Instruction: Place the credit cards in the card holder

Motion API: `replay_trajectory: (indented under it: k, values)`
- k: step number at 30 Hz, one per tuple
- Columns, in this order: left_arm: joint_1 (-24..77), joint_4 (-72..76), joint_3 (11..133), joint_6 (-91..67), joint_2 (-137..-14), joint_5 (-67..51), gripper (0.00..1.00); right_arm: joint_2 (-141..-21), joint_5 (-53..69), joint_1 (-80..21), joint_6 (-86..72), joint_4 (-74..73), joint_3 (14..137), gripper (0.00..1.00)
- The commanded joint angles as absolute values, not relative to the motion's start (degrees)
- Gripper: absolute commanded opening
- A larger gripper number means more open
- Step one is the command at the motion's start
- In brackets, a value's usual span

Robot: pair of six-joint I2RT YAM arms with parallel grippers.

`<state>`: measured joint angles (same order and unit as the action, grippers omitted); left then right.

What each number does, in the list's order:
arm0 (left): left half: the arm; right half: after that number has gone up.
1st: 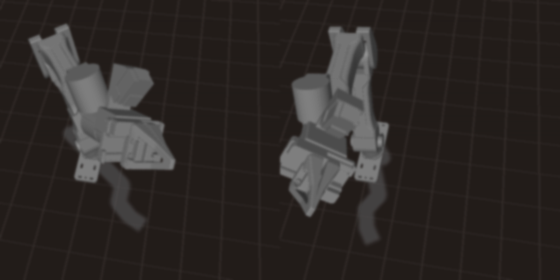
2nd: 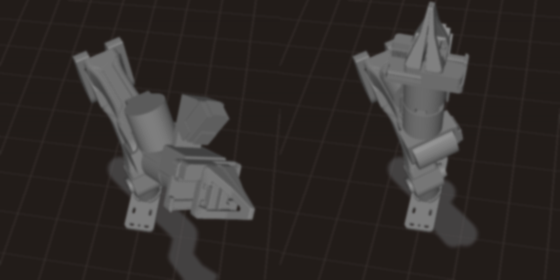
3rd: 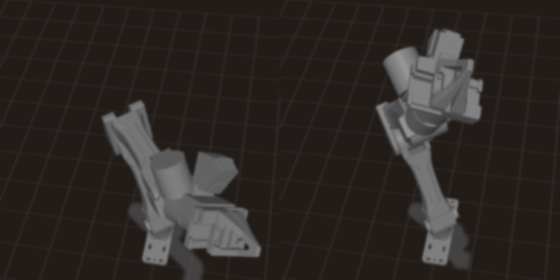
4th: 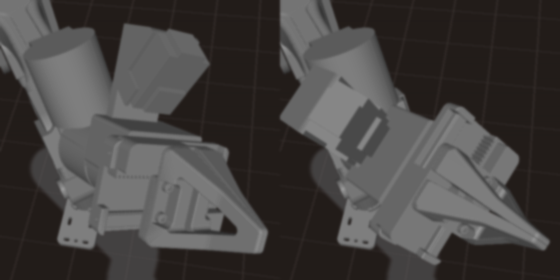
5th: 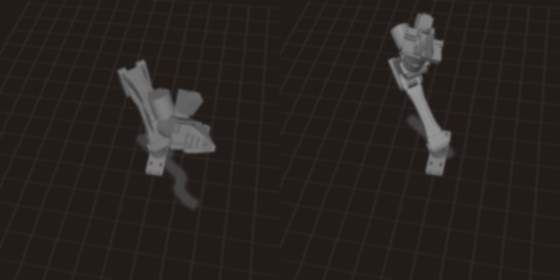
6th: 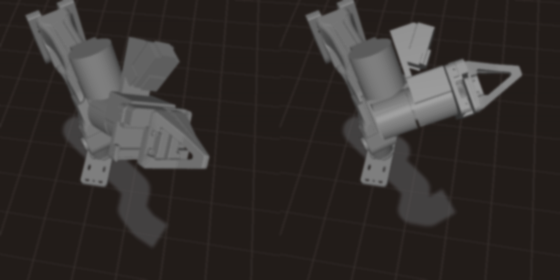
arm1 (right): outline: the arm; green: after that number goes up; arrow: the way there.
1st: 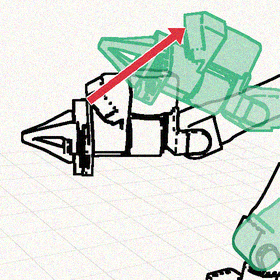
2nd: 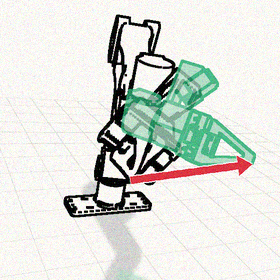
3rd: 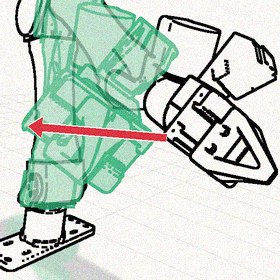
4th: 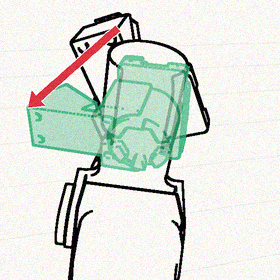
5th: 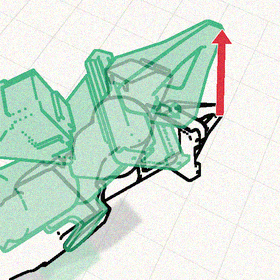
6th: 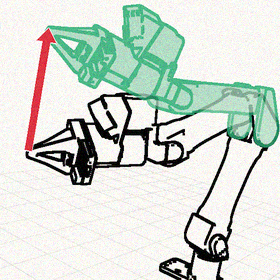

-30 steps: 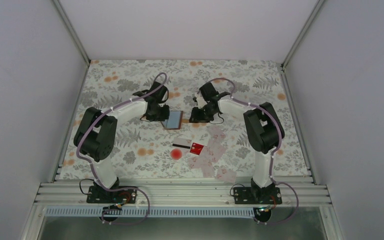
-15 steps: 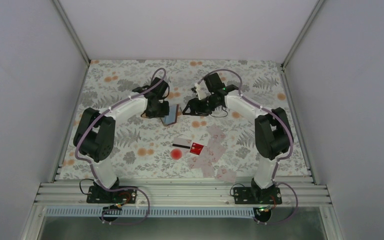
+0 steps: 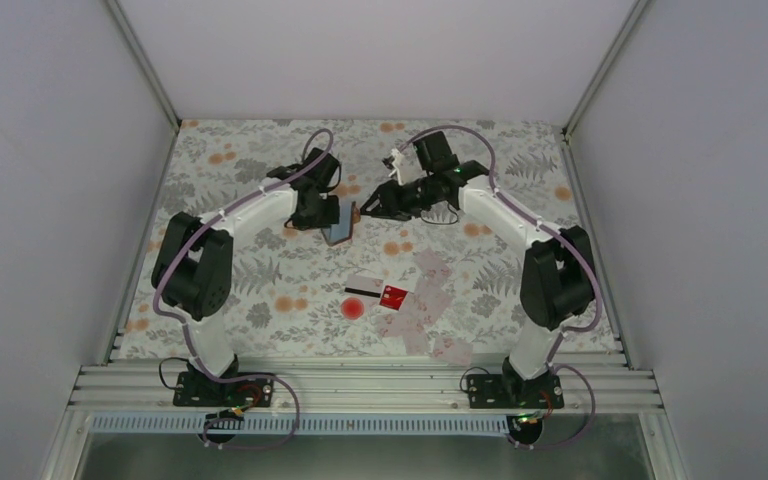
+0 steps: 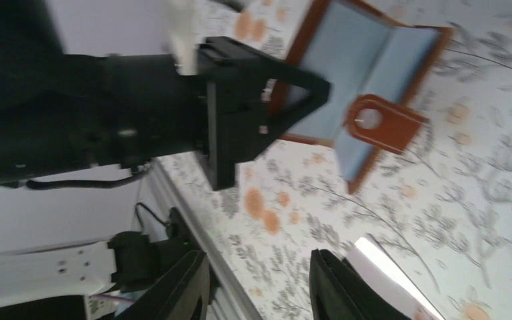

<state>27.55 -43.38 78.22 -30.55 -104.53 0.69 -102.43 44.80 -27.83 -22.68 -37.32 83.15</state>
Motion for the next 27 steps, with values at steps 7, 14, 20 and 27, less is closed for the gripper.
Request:
replay_trajectory:
  k: [7, 14, 20, 27]
  values:
    - [27.83, -42.4, 82.0, -31.24, -106.17, -2.63, 0.02, -108.25, 53.74, -28.04, -33.25, -26.29, 85.25, 0.27]
    - [27.82, -41.26, 81.56, -30.97, -106.09, -4.66, 0.02, -116.49, 54.73, -28.86, -35.0, -22.83, 88.66, 0.19]
    - [27.88, -40.74, 82.13, -31.29, -106.23, -6.06, 0.03, -119.98, 53.1, -29.26, -34.97, -21.66, 87.66, 0.17]
    - [27.84, -39.98, 80.78, -30.9, -104.76, -6.65, 0.02, -121.92, 46.6, -28.79, -32.13, -24.44, 86.23, 0.15]
